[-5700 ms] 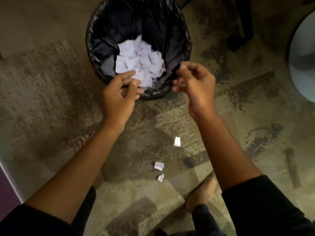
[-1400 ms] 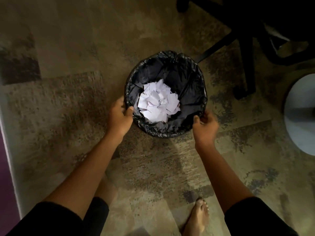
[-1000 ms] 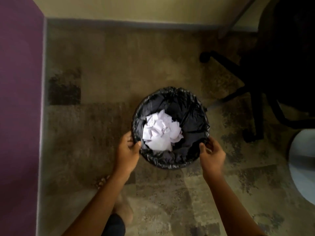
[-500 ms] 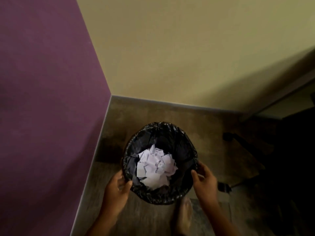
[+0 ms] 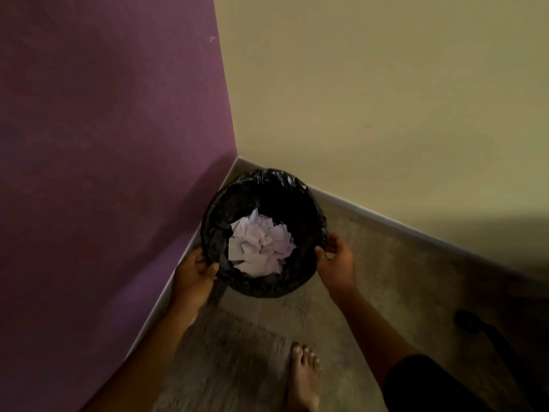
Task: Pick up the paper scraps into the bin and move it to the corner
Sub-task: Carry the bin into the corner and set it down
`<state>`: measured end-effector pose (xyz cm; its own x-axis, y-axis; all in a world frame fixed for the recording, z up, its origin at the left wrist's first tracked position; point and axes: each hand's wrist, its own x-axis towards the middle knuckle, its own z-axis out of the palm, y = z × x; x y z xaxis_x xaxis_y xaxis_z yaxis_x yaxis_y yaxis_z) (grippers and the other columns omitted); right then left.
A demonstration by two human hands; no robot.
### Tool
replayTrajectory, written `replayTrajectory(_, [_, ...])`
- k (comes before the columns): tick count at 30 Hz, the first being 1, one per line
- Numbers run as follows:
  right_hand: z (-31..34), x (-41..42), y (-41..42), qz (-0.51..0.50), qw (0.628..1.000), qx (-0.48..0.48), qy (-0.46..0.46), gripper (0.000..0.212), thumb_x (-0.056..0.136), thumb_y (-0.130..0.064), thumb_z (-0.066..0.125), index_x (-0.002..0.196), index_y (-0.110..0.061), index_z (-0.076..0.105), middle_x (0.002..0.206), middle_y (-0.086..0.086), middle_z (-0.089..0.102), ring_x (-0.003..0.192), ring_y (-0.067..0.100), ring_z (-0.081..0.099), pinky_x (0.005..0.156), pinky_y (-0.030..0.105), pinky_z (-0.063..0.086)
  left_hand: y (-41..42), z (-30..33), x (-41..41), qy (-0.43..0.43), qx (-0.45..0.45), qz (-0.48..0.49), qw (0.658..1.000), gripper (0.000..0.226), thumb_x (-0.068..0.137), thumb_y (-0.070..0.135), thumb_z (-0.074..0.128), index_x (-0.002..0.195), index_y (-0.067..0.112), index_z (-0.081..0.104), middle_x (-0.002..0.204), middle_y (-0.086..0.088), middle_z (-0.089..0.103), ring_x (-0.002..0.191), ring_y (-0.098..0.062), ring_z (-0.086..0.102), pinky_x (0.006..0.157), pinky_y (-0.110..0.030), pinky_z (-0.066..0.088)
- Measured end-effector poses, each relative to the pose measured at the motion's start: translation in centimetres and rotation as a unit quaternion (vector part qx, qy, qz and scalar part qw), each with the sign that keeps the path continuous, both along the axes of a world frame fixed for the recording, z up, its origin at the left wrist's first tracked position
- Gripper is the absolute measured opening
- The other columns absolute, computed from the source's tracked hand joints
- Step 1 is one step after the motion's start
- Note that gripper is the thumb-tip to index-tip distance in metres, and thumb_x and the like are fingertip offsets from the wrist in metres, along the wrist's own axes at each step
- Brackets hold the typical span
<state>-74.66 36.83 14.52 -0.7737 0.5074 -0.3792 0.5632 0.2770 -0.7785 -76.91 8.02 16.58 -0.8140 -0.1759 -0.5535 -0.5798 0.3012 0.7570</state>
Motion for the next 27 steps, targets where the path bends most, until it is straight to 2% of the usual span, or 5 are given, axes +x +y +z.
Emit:
replayTrajectory(5, [-3.4, -9.1, 1.3, 0.017, 1.000, 0.001, -0.017, 0.042, 0.104, -0.008, 0.067, 0.144, -0.007, 0.056, 0.129, 0.009, 0.069, 0.113, 0.021, 0.065, 0.098, 0.043, 0.057, 1.4, -4.3, -8.1, 0.015, -0.032, 0.002, 0.999, 0.034, 0.104, 0.001, 0.063, 0.137, 0.008, 0.066, 0.120, -0.002, 0.068, 0.109, -0.021, 0.065, 0.092, -0.030, 0.051])
replayTrajectory(9, [-5.1, -12.9, 1.6, 0.021, 0.999, 0.016, -0.020, 0.041, 0.101, -0.012, 0.069, 0.140, -0.015, 0.058, 0.129, 0.008, 0.073, 0.119, 0.030, 0.070, 0.101, 0.058, 0.059, 1.7, -5.9, -11.8, 0.035, -0.065, -0.012, 0.997, 0.035, 0.102, 0.001, 0.064, 0.136, 0.008, 0.066, 0.115, -0.002, 0.065, 0.111, -0.024, 0.064, 0.097, -0.036, 0.052])
replayTrajectory(16, [-6.1, -16.5, 1.0, 0.014, 1.000, 0.008, -0.011, 0.045, 0.103, -0.006, 0.065, 0.146, -0.012, 0.055, 0.131, 0.012, 0.072, 0.122, 0.031, 0.069, 0.105, 0.057, 0.057, 2.2, -8.1, -15.2, 0.022, -0.055, 0.030, 0.998, 0.037, 0.104, 0.003, 0.060, 0.141, 0.010, 0.063, 0.121, -0.006, 0.067, 0.115, -0.025, 0.064, 0.101, -0.042, 0.054])
replayTrajectory(23, [-5.0, -15.8, 1.1, 0.027, 1.000, 0.004, -0.006, 0.053, 0.105, -0.016, 0.067, 0.154, -0.009, 0.051, 0.142, 0.011, 0.066, 0.122, 0.029, 0.069, 0.107, 0.052, 0.057, 2.2, -8.2, -14.7, 0.026, -0.039, 0.057, 0.997, 0.053, 0.104, 0.015, 0.066, 0.155, 0.013, 0.048, 0.135, -0.005, 0.062, 0.129, -0.026, 0.062, 0.109, -0.044, 0.053])
replayTrajectory(27, [-5.5, -13.6, 1.4, 0.061, 0.995, 0.057, -0.051, 0.061, 0.108, -0.035, 0.060, 0.160, -0.007, 0.043, 0.152, 0.016, 0.060, 0.134, 0.034, 0.062, 0.112, 0.052, 0.052, 1.8, -7.7, -12.7, 0.046, -0.092, 0.038, 0.994, 0.076, 0.105, 0.037, 0.065, 0.167, 0.013, 0.027, 0.168, -0.011, 0.040, 0.153, -0.026, 0.042, 0.124, -0.038, 0.036])
